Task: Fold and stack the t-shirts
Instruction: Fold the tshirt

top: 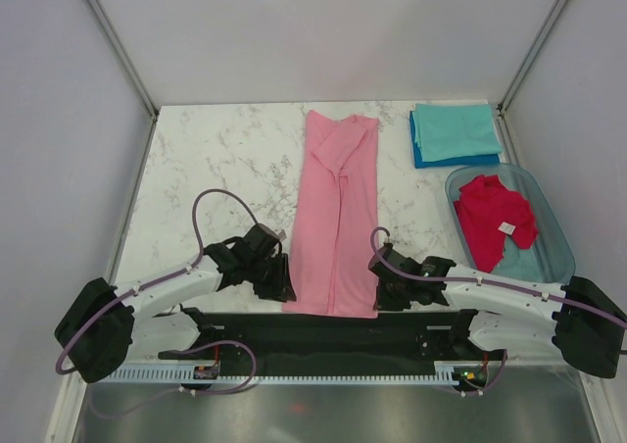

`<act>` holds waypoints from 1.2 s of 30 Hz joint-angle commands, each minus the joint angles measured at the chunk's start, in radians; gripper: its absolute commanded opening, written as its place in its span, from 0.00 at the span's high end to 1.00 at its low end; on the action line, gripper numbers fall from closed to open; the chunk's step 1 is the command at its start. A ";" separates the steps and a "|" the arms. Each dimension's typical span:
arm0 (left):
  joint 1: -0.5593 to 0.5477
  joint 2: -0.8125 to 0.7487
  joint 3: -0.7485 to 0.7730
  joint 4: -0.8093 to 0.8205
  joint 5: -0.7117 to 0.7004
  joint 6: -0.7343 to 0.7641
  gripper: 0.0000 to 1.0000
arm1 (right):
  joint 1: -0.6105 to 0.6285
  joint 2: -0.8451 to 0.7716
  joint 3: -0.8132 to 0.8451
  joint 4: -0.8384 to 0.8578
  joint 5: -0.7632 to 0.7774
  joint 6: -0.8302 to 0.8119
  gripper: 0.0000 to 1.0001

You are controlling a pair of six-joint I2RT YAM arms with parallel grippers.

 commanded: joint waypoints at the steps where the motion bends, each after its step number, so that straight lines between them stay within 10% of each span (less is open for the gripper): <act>1: -0.007 0.023 -0.014 0.031 -0.066 -0.036 0.61 | -0.004 0.001 0.016 0.005 0.004 -0.007 1.00; 25: -0.015 0.041 -0.084 0.091 -0.054 -0.086 0.69 | -0.005 -0.049 -0.033 0.028 -0.009 0.029 1.00; 31: -0.021 0.040 -0.055 0.105 -0.031 -0.099 0.98 | -0.004 -0.051 -0.018 0.025 -0.002 0.027 1.00; 36: -0.021 0.058 -0.008 0.110 -0.017 -0.114 0.98 | -0.005 0.016 0.042 0.013 0.066 -0.031 1.00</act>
